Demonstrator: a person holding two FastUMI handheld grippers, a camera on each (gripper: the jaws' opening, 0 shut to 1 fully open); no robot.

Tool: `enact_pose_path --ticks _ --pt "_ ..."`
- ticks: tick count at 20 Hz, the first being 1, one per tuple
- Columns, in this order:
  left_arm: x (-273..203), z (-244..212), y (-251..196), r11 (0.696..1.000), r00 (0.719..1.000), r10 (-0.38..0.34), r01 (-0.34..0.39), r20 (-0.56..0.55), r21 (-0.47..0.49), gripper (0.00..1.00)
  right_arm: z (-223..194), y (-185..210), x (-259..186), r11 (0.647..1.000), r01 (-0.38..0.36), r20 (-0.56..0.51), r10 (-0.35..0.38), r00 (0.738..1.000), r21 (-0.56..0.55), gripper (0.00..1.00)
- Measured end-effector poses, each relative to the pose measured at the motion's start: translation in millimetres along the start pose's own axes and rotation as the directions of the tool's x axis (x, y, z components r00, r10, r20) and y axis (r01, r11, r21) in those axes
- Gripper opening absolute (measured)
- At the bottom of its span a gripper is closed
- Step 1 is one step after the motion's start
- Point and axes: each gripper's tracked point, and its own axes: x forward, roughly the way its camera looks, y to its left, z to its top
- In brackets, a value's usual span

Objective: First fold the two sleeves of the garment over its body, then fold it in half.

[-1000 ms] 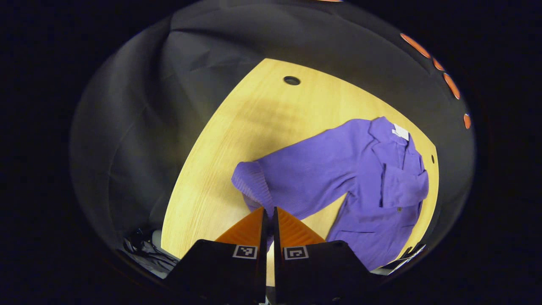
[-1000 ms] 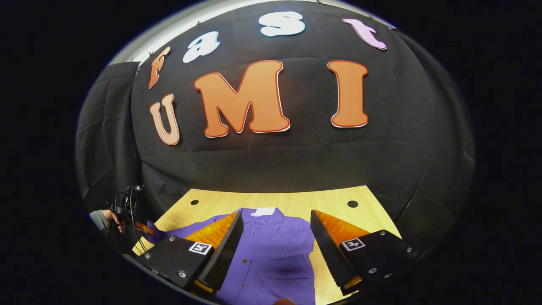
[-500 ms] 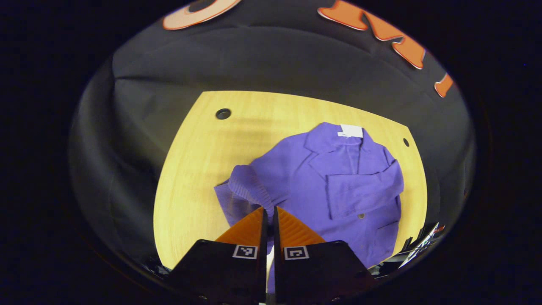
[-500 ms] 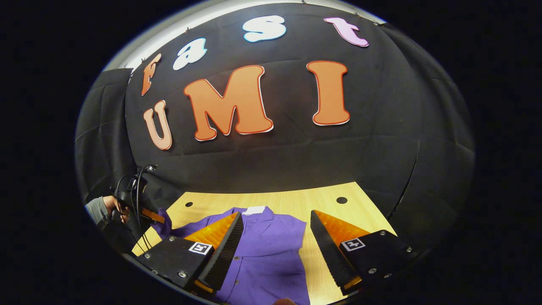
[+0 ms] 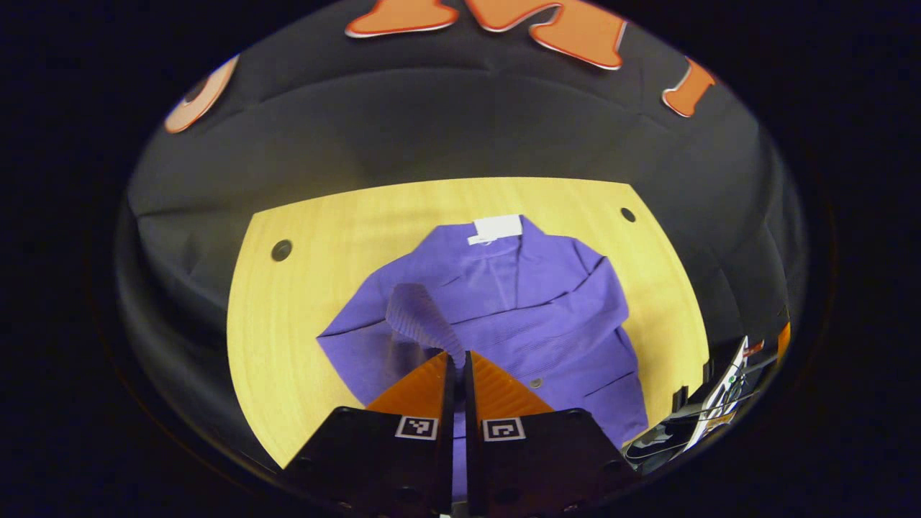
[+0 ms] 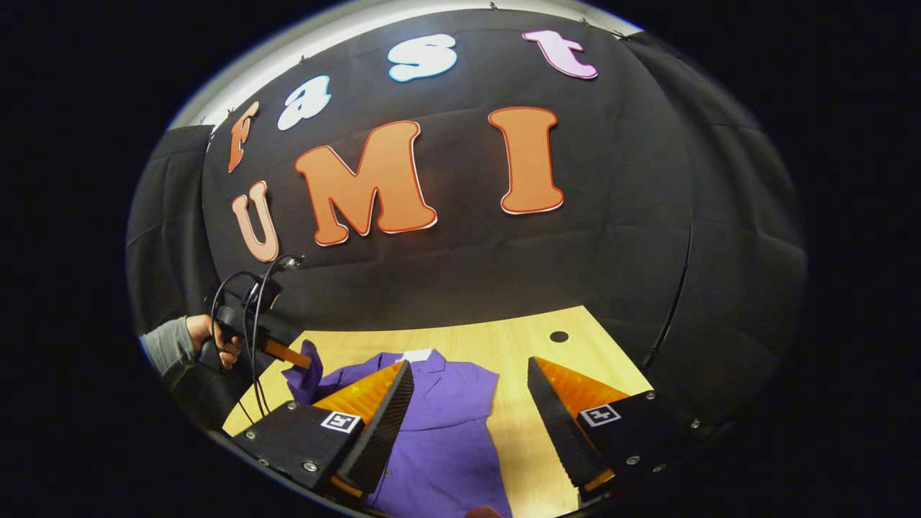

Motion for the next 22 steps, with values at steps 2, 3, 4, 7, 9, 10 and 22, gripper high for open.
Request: enact_pose_path --ticks 2,3,4,7,9,10,22 --pt "6.2 12.2 -27.1 0.998 1.000 -0.021 0.021 -0.001 0.057 0.09 -1.9 -6.5 -1.2 1.000 0.006 -0.005 -0.006 1.000 0.002 0.95" --pt "8.8 15.9 -40.8 0.996 1.000 -0.030 0.030 -0.006 0.090 0.09 -2.1 -9.1 -2.4 1.000 0.009 -0.007 -0.009 1.000 0.006 0.95" --pt "13.6 19.8 -54.8 0.991 0.999 -0.045 0.045 -0.004 0.123 0.09 -3.2 -11.9 -3.4 1.000 0.007 -0.007 -0.007 1.000 0.011 0.95" --pt "24.3 30.2 -93.3 0.977 0.997 -0.072 0.071 -0.005 0.203 0.09 -6.1 -21.4 -7.4 1.000 0.013 -0.013 -0.013 1.000 0.017 0.95" --pt "28.1 41.2 -117.5 0.967 0.995 -0.094 0.089 0.013 0.239 0.09 -7.6 -27.9 -8.2 0.999 0.020 -0.015 -0.019 1.000 0.025 0.95" --pt "29.9 44.5 -128.3 0.964 0.995 -0.103 0.095 0.018 0.249 0.09 -8.3 -30.3 -9.4 0.999 0.023 -0.017 -0.022 1.000 0.029 0.95" --pt "29.4 67.9 -179.5 0.956 0.961 -0.205 0.155 0.185 0.250 0.94 -11.9 -46.8 -10.9 0.999 0.022 -0.030 -0.021 0.999 0.034 0.95"
